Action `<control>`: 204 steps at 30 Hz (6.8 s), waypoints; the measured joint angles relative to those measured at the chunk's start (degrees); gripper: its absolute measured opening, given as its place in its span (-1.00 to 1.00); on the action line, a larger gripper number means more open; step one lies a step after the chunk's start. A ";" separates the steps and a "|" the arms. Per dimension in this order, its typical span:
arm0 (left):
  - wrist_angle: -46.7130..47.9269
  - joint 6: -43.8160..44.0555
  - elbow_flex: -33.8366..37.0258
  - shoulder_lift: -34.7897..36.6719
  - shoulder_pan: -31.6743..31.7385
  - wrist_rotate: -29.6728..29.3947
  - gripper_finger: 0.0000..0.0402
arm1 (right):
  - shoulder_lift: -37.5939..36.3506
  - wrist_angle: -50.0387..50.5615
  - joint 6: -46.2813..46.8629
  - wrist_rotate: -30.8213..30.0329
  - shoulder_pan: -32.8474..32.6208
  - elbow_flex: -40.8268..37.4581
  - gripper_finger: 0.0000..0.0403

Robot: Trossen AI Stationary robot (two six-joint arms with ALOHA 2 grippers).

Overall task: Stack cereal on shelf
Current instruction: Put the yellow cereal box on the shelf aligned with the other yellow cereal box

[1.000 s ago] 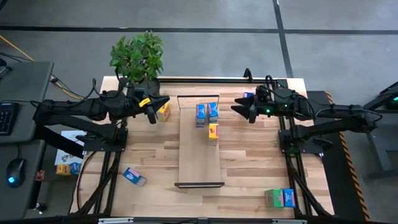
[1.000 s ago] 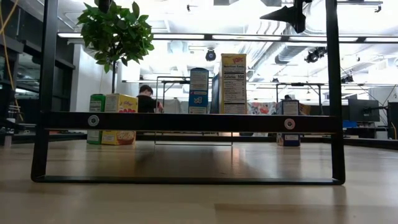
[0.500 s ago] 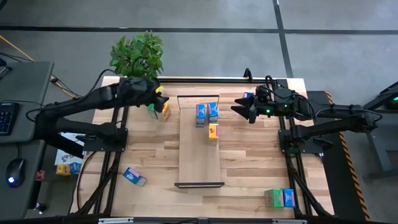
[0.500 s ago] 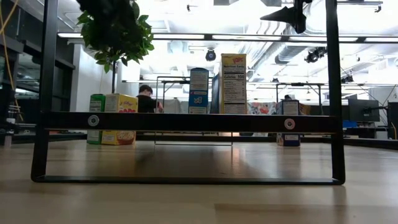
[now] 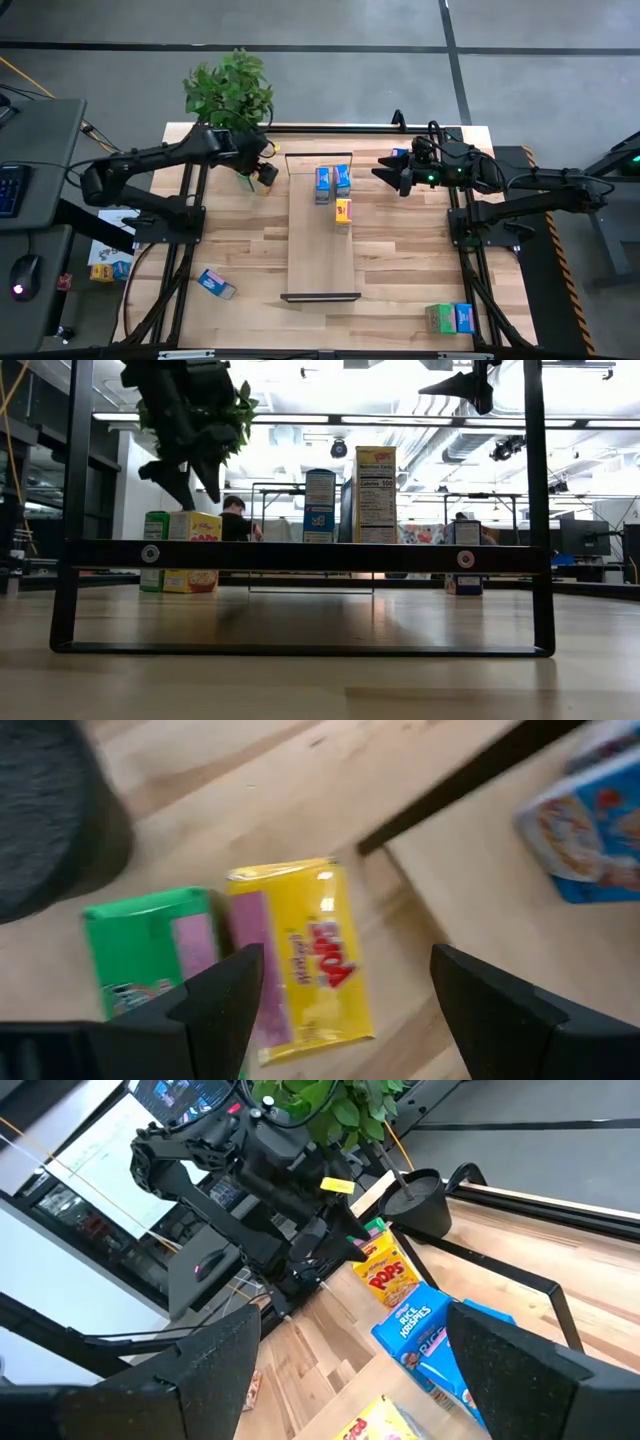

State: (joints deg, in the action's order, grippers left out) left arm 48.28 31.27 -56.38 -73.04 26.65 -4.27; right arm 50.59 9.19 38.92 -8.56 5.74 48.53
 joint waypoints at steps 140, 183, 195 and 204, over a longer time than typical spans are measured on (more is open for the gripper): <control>0.40 -27.57 -23.61 -14.48 -34.48 -1.54 -0.60 | 0.04 2.21 1.13 -3.45 -0.15 -0.02 0.55; 4.26 -30.89 -27.28 -10.82 -28.06 3.89 0.02 | 0.03 2.31 1.13 -3.45 -0.15 -0.02 0.55; -21.34 -16.93 3.80 3.57 -27.31 -0.93 -0.94 | 0.04 2.60 1.13 -3.41 -0.15 -0.02 0.55; -38.94 -12.92 10.51 -0.69 -27.06 -1.89 -1.00 | 0.04 2.68 1.67 -3.43 -0.15 -0.02 0.55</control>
State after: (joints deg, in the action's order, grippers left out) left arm 9.34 18.35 -45.87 -73.73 -0.40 -6.16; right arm 50.63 11.87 40.59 -11.99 5.58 48.51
